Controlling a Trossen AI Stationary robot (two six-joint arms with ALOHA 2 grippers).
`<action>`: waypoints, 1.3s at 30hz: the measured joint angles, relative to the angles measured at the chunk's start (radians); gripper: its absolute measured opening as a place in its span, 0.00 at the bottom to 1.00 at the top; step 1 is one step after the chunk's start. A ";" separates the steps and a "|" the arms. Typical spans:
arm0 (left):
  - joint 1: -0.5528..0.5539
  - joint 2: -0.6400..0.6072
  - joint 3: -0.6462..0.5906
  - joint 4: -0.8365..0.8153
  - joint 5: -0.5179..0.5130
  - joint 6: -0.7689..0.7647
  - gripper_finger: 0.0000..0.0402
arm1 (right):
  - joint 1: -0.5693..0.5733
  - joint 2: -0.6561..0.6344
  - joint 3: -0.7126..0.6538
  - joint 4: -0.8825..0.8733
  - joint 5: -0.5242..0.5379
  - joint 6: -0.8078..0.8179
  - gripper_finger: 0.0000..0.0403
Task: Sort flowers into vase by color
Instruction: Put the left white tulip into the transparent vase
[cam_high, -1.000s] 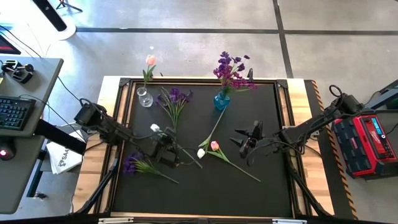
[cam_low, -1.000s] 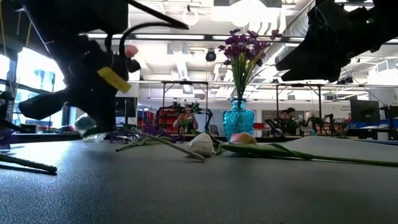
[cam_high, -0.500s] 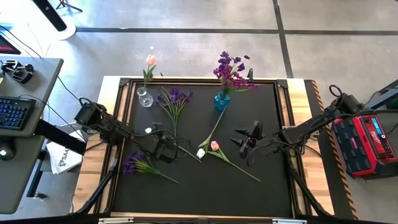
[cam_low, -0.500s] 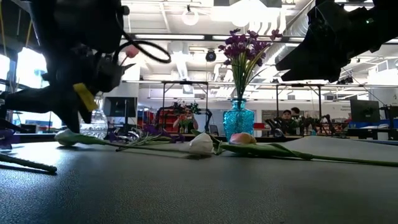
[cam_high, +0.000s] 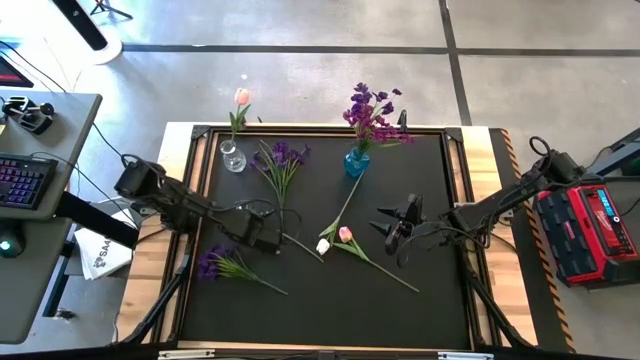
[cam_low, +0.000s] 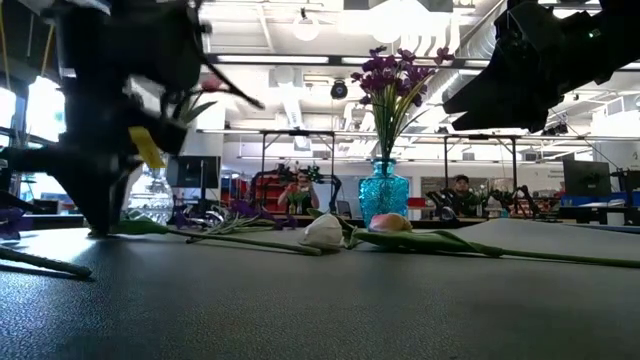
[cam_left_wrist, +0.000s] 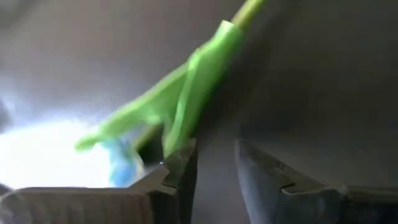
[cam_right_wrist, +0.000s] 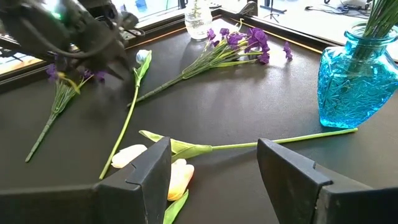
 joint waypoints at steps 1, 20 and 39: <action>0.014 0.000 -0.018 0.021 -0.034 0.029 0.22 | 0.000 0.000 0.000 0.000 0.000 0.000 0.52; 0.103 -0.154 -0.047 0.043 -0.526 -0.403 0.25 | 0.000 0.000 0.000 0.000 0.002 0.020 0.52; 0.159 -0.003 -0.047 0.228 -0.372 -0.623 0.56 | 0.000 0.040 0.000 -0.001 0.003 0.022 0.52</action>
